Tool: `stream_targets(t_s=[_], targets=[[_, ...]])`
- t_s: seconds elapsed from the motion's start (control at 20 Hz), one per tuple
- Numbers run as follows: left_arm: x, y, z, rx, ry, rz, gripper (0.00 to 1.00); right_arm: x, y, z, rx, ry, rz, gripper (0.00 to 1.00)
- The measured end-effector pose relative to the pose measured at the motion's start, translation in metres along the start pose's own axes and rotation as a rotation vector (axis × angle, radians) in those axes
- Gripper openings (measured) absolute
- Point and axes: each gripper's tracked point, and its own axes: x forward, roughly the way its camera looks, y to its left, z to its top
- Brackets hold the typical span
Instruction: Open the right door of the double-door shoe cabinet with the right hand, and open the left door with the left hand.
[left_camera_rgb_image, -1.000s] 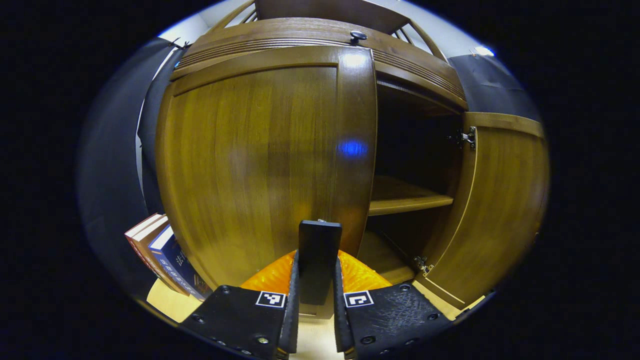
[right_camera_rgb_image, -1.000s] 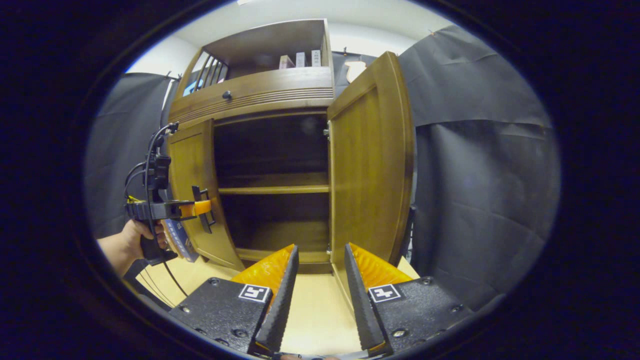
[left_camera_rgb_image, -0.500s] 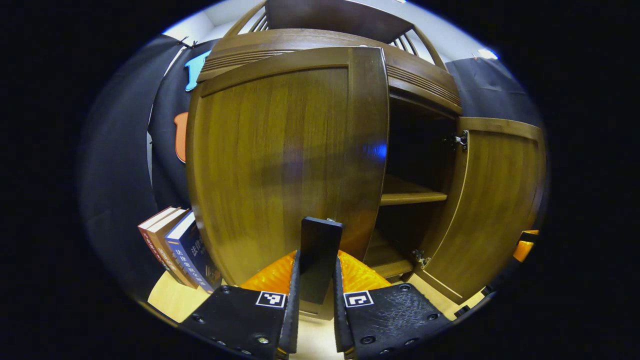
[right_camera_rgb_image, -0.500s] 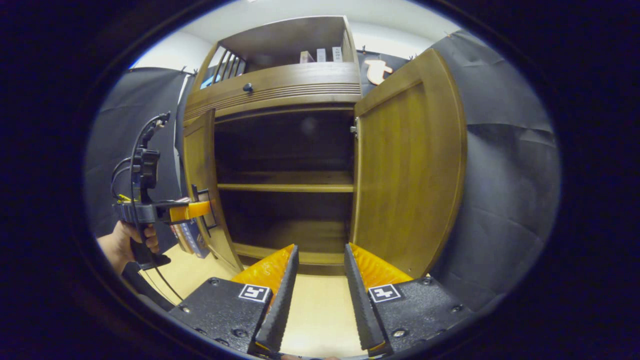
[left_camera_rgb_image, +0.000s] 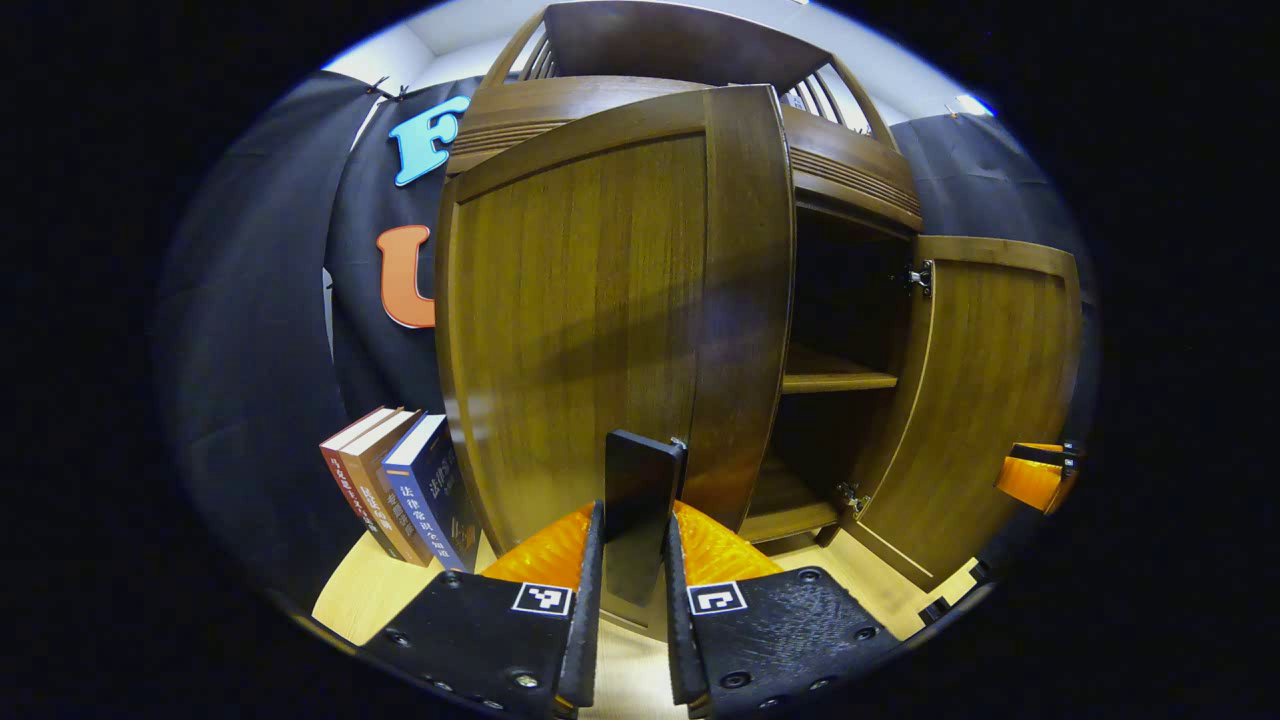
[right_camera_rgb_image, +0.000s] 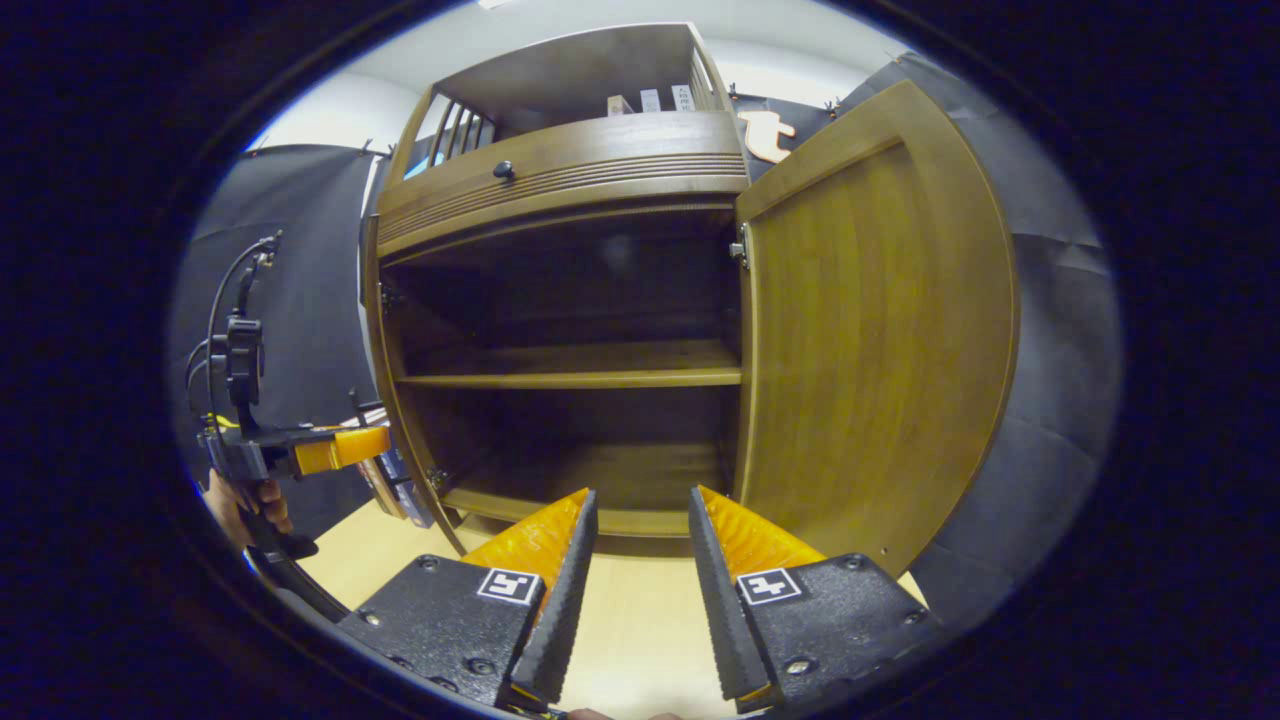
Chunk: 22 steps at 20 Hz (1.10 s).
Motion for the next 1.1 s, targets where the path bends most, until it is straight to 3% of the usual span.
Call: stream_targets(t_s=[0.6,1.1], targets=[[-0.044,0.056,-0.017,0.030,0.029,0.143,0.28,0.027,0.023,-0.002,-0.030,0.018,0.056,0.59],[-0.069,0.107,-0.037,-0.035,0.061,0.265,0.27,0.037,0.041,-0.005,-0.035,0.030,0.101,0.60]])
